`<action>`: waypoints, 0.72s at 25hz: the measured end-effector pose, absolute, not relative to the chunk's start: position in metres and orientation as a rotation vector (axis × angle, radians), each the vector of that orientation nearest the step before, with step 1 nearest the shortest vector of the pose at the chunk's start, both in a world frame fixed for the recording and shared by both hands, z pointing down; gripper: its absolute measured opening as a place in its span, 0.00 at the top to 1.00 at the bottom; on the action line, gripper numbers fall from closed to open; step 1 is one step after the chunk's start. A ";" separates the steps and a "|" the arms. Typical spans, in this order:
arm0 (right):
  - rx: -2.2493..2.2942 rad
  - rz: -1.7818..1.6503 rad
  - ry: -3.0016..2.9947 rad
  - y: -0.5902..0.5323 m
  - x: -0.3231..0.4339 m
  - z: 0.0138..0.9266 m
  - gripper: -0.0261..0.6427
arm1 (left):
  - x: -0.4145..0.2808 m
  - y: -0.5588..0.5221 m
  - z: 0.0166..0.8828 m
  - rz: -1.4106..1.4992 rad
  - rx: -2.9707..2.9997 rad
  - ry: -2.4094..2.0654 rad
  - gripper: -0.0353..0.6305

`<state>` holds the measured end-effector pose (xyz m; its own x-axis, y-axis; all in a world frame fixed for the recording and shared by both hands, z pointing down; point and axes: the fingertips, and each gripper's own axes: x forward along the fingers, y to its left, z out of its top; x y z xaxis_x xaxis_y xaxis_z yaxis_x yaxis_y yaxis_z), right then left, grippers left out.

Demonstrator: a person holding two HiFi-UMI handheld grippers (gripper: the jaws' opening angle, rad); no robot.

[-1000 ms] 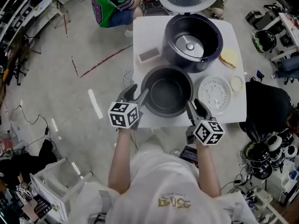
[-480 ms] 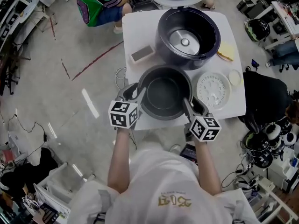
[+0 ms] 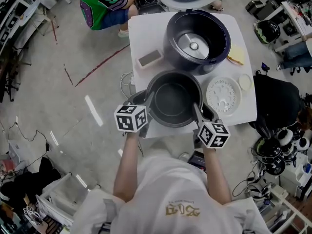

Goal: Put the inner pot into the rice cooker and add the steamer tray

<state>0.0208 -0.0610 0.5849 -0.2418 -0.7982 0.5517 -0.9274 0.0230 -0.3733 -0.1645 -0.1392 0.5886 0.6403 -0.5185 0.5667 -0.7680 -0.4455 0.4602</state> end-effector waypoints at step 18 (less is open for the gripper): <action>1.841 1.059 -2.303 -0.050 0.007 0.523 0.81 | -0.190 -0.116 0.531 0.283 2.151 -1.074 0.82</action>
